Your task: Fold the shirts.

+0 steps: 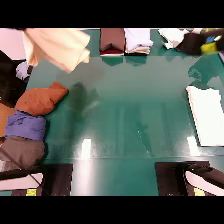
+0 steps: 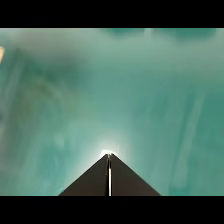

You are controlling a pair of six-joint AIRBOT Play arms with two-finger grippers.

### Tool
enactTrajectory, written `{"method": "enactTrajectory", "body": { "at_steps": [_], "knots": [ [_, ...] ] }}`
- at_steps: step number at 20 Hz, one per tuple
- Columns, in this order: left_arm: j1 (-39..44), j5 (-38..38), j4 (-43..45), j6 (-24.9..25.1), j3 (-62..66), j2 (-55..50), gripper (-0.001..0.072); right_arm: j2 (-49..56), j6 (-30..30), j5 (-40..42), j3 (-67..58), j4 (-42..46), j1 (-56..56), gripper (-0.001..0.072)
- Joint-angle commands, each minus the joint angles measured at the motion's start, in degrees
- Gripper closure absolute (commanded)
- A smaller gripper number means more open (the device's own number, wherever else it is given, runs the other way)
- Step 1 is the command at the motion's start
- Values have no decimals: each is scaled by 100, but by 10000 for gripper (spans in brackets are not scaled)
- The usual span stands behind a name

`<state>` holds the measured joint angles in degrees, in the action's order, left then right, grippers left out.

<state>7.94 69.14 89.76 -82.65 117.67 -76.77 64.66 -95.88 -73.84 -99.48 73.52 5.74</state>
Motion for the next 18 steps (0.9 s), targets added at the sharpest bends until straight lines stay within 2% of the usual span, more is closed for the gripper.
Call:
{"method": "enactTrajectory", "body": {
  "at_steps": [1, 5, 11, 12, 13, 14, 16, 18],
  "knots": [
    [824, 516, 74, 173, 35, 807, 687, -13, 2, -20, -791, 4, -282, 688],
    [2221, 599, 74, 170, -584, 671, 686, -13, 0, -264, -1104, -2, -514, 689],
    [3985, 656, -94, 177, -1858, -455, 681, 0, 0, -402, -1119, -2, -474, 688],
    [4100, 616, -157, 175, -1956, -667, 541, 0, 0, -448, -1117, -2, -476, 688],
    [4157, 586, -240, 168, -1991, -881, 241, 0, 0, -492, -1117, -2, -476, 688],
    [4157, 575, -299, 170, -1991, -1027, 194, 0, 0, -525, -1117, -2, -476, 689],
    [3967, 542, -133, 166, -1974, -1064, 194, 0, 0, -595, -1117, -2, -476, 688],
    [3357, 656, -26, 2, -1853, -898, 194, 0, 0, -597, -1117, -2, -476, 688]
  ]
}}
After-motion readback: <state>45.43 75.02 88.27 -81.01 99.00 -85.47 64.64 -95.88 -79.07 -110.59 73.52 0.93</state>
